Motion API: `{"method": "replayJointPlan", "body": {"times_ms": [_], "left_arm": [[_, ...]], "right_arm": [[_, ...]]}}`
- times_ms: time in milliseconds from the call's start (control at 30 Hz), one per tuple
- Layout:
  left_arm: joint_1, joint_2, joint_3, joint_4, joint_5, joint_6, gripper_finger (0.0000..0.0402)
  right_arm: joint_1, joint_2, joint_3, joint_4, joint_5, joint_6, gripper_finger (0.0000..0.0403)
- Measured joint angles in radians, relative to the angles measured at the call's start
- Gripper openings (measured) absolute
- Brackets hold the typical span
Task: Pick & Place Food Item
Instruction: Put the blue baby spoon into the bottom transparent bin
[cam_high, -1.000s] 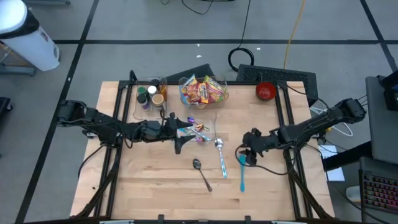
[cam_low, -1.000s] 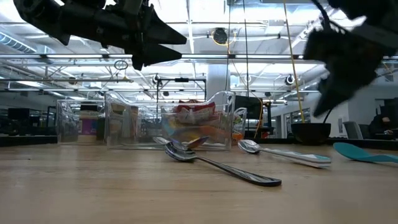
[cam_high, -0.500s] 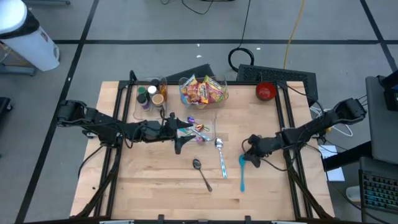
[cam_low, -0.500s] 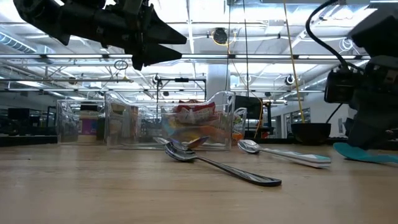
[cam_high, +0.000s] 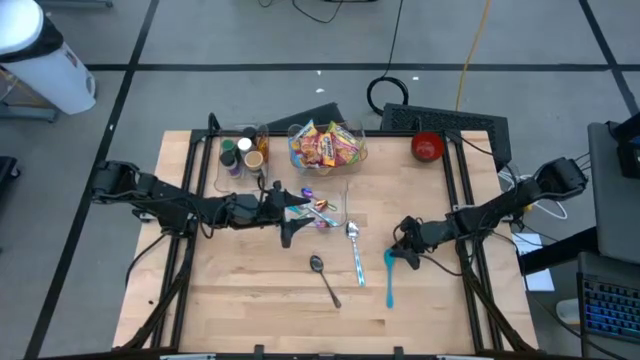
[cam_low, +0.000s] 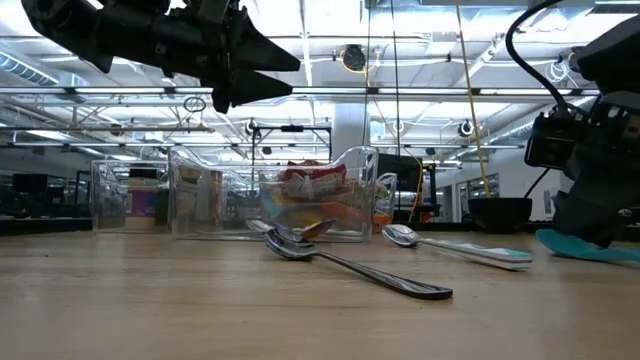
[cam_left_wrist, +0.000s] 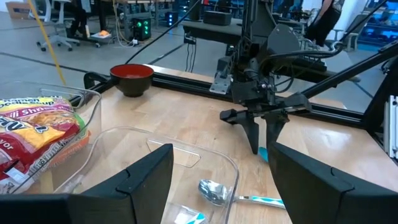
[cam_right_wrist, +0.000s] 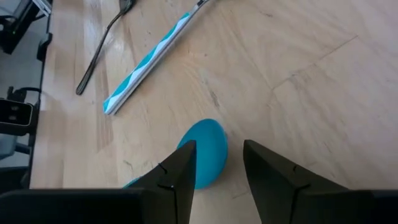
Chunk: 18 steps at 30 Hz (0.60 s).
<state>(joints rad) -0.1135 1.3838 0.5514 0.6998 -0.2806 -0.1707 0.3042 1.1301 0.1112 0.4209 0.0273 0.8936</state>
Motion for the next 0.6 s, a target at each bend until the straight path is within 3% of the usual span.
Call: {"method": "replayJointPlan", "body": {"times_ms": [267, 500, 600], "left_arm": [[0.000, 0.000, 0.000, 0.000, 0.000, 0.000, 0.0271], [0.000, 0.000, 0.000, 0.000, 0.000, -0.001, 0.0271], [0.000, 0.000, 0.000, -0.001, 0.000, -0.002, 0.0271]], "right_arm": [[0.035, 0.036, -0.001, 0.031, 0.019, -0.019, 0.0082], [0.039, 0.037, -0.002, 0.041, 0.057, -0.056, 0.0013], [0.038, 0.038, -0.005, 0.090, 0.062, -0.076, 0.0008]]}}
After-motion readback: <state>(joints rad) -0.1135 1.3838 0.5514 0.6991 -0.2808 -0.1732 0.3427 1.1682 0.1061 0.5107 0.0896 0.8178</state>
